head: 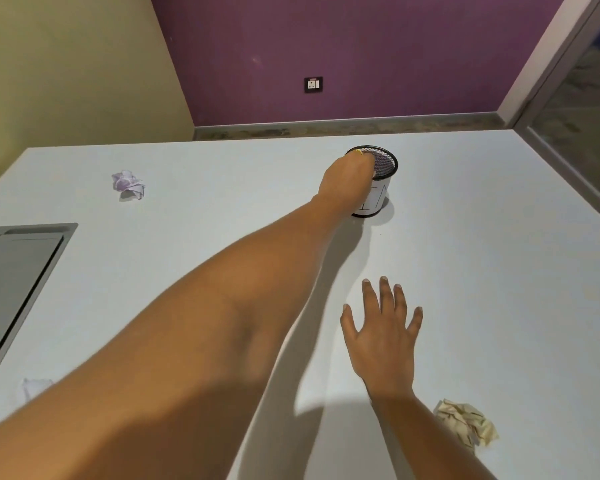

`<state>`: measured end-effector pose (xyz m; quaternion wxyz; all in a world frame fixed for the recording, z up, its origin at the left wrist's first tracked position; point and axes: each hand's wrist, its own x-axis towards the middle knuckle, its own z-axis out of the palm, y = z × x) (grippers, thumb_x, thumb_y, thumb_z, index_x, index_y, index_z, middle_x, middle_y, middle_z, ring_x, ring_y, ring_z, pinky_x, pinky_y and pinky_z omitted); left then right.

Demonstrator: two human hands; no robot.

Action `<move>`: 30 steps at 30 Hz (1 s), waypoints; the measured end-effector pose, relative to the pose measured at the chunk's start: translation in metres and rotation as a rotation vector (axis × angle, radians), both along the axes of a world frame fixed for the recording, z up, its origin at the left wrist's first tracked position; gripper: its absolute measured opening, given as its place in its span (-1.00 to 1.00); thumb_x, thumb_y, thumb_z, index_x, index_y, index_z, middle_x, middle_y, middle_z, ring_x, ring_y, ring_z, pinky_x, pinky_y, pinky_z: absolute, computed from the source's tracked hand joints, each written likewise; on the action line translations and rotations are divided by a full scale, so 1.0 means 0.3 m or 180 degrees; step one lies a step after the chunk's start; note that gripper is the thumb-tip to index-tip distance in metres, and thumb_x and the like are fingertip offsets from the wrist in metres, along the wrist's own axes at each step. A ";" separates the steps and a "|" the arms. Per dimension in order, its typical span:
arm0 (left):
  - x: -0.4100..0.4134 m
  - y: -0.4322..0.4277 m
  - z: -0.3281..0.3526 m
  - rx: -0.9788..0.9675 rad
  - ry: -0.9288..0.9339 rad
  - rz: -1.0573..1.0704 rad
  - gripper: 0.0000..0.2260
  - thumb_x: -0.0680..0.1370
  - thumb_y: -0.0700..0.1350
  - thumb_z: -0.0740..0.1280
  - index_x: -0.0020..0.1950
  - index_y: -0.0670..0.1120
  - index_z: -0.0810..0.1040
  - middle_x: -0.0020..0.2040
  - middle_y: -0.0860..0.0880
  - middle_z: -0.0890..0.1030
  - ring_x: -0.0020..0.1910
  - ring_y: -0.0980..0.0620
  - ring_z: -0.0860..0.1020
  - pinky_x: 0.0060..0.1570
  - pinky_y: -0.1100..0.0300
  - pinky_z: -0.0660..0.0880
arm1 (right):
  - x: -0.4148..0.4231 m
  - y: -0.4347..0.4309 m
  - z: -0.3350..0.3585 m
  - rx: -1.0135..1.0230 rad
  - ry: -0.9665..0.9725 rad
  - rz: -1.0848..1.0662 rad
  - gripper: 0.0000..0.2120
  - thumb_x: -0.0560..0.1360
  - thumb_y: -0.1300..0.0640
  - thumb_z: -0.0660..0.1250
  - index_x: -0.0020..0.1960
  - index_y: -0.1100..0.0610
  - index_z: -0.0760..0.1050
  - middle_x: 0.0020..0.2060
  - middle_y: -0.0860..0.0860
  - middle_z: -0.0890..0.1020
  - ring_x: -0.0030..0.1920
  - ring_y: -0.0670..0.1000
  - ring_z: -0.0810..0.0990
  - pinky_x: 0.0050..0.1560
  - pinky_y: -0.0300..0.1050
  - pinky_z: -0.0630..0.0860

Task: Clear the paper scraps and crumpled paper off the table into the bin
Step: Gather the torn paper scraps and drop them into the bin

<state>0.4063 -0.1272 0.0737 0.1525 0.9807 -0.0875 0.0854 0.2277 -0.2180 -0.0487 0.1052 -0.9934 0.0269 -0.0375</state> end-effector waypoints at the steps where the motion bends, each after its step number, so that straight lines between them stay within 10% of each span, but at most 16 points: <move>1: -0.035 0.016 -0.007 -0.0180 -0.0021 0.0052 -0.78 0.57 -0.27 0.14 0.16 -0.23 0.48 0.14 -0.20 0.57 0.09 -0.19 0.53 0.02 0.01 0.46 | -0.003 -0.001 0.001 -0.0017 0.0021 0.0007 -0.47 0.54 -0.17 0.04 0.45 0.03 0.22 0.47 0.08 0.27 0.50 0.12 0.16 0.42 0.28 0.09; 8: -0.421 0.216 -0.135 -0.0809 0.0158 0.0582 -0.67 0.61 -0.13 0.12 0.37 -0.13 0.34 0.48 -0.09 0.27 0.45 -0.03 0.24 0.37 0.12 0.19 | -0.005 -0.005 0.019 -0.0005 0.0143 0.0081 -0.46 0.55 -0.16 0.01 0.47 0.05 0.17 0.49 0.10 0.21 0.51 0.14 0.09 0.44 0.30 0.04; 30: -1.572 0.518 -0.305 -0.0183 0.0724 0.2520 -0.61 0.59 0.04 0.13 0.39 -0.02 0.33 0.49 -0.03 0.25 0.51 -0.04 0.12 0.46 0.01 -0.13 | -0.014 -0.010 0.027 0.0459 -0.0072 0.0254 -0.37 0.46 -0.19 -0.04 0.40 0.15 0.24 0.44 0.21 0.25 0.47 0.23 0.11 0.38 0.41 0.01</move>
